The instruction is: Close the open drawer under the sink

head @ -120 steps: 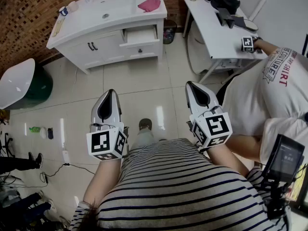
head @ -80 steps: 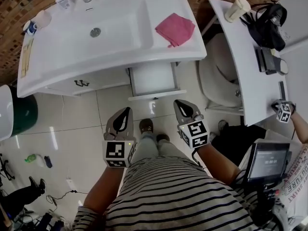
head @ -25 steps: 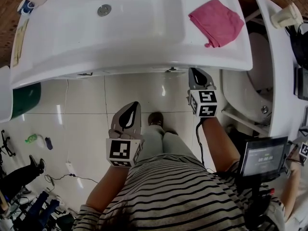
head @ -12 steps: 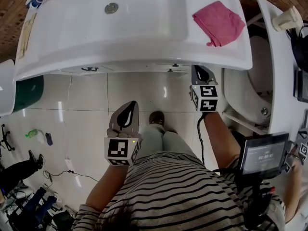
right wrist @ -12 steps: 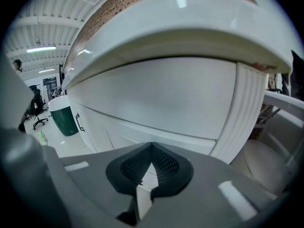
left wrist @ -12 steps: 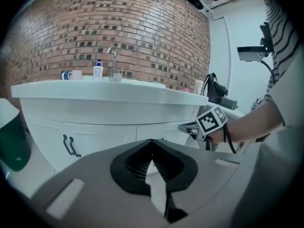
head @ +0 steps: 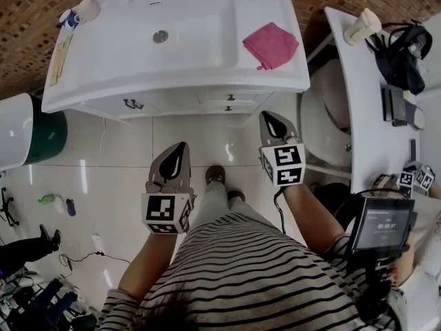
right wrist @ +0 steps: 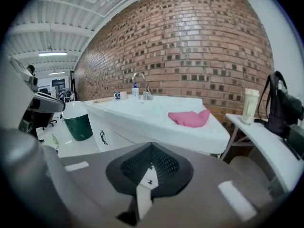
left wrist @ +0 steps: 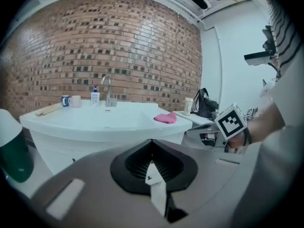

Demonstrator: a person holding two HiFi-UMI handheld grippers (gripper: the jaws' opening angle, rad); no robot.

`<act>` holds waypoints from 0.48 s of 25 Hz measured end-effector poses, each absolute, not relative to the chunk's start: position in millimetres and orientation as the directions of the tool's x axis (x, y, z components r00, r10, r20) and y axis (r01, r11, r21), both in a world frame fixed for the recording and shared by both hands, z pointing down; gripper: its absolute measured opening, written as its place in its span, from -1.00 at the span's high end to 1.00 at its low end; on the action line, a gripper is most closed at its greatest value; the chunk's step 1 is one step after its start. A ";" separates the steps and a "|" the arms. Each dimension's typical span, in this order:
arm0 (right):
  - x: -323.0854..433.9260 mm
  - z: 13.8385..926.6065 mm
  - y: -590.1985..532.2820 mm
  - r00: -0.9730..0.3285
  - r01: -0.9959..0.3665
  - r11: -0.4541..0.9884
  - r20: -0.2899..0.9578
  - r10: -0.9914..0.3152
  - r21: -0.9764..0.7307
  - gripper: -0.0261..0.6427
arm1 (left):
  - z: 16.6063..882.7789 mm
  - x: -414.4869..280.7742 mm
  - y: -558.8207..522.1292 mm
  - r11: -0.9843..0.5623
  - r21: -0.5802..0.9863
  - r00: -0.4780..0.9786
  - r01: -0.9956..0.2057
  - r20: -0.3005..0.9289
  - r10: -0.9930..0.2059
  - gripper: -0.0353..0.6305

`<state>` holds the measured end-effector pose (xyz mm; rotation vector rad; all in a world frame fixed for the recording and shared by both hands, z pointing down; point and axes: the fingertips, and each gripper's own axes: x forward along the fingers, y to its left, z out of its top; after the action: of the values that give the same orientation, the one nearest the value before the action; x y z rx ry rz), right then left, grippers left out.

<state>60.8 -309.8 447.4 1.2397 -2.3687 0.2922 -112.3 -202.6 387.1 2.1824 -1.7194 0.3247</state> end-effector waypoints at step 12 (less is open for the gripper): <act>92.5 304.3 -161.1 -0.495 -0.852 0.523 0.318 -0.809 0.006 0.92 | 291.4 -115.7 -84.4 -0.163 0.128 0.192 -0.978 0.266 -0.945 0.85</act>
<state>92.5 -161.1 304.3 1.3917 -2.4854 0.2191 -115.7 -84.4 291.4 2.2005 -1.8319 0.1792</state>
